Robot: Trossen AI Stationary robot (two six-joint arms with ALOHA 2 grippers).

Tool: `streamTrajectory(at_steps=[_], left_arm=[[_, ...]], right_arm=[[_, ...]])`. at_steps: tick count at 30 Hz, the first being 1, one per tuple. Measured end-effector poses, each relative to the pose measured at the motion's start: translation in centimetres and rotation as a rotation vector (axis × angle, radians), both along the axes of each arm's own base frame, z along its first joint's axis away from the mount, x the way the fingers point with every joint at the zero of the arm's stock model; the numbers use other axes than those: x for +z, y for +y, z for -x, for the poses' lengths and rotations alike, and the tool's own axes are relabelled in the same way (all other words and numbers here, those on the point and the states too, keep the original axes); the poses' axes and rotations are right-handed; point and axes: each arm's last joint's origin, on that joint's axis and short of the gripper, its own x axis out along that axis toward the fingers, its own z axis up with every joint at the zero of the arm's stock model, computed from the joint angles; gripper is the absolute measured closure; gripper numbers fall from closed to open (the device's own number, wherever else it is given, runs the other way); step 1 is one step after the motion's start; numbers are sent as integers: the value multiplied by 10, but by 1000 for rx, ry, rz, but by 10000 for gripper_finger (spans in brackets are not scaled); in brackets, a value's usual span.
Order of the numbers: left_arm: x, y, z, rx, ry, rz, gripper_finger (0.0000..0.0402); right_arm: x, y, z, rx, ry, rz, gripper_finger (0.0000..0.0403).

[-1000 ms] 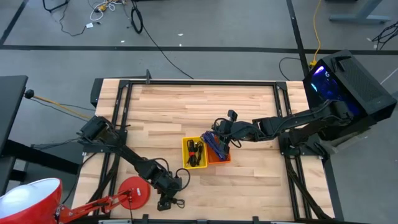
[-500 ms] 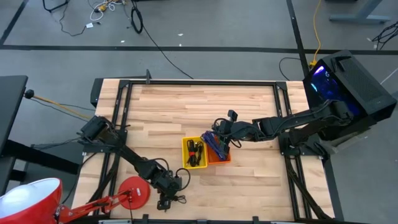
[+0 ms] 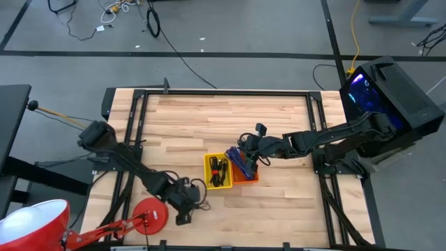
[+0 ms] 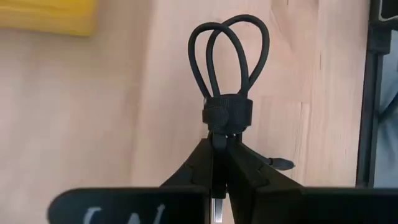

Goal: Pick & Place USB Port
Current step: Put the black charger cable into the yellow bin

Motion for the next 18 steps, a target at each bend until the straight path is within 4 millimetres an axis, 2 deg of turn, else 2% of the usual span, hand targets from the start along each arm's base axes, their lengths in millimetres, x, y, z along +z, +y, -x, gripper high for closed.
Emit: streamTrajectory(at_steps=[8, 14, 18], left_arm=[[57, 19, 27, 107, -173, -107, 380], [97, 46, 52, 236, -358, -297, 380], [117, 60, 60, 299, -475, -383, 380]], right_arm=[[-1, 0, 1, -3, 15, -1, 337], [-2, 0, 1, -4, 20, 2, 337], [-1, -1, 1, -32, 18, 23, 337]])
